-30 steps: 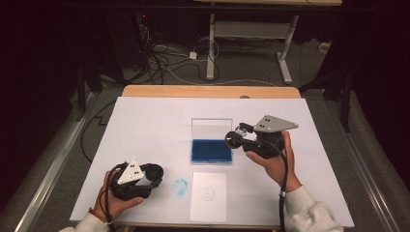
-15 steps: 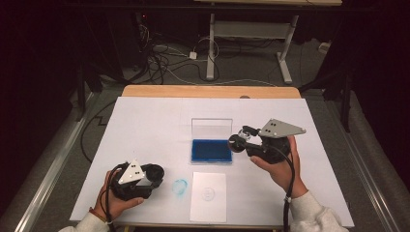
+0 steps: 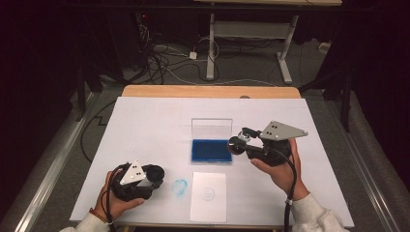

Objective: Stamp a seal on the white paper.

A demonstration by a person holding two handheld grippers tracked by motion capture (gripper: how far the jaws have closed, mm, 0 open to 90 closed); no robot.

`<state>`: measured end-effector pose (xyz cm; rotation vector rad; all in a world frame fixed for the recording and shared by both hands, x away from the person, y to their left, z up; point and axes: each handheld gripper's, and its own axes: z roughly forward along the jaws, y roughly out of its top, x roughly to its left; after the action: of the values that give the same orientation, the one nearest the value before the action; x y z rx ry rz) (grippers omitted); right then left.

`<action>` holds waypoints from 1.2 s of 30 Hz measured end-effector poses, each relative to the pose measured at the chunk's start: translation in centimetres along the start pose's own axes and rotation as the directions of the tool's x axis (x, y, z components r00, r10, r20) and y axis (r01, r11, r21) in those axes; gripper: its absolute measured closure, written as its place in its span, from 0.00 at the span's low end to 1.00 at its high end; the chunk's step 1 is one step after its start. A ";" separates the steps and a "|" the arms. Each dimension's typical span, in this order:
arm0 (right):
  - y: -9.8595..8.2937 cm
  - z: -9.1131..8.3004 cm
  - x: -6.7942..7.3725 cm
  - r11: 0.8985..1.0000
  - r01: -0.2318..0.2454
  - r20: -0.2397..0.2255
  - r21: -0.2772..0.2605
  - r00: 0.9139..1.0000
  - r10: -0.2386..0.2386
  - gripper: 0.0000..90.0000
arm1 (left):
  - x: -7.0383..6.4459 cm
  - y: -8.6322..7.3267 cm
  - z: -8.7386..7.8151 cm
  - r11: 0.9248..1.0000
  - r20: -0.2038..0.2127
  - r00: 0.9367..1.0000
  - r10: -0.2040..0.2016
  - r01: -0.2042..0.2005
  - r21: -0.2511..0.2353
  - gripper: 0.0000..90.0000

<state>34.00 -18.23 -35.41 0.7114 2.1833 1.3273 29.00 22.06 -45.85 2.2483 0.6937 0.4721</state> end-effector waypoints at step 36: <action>0.2 0.3 4.6 0.998 0.063 -0.146 0.001 0.987 -0.063 0.64 | -0.8 0.8 0.6 1.000 0.019 0.999 0.028 -0.028 0.000 0.41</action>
<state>30.82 -14.94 -35.94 0.5576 2.3046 1.3808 29.00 20.78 -45.76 2.2627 0.6535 0.4638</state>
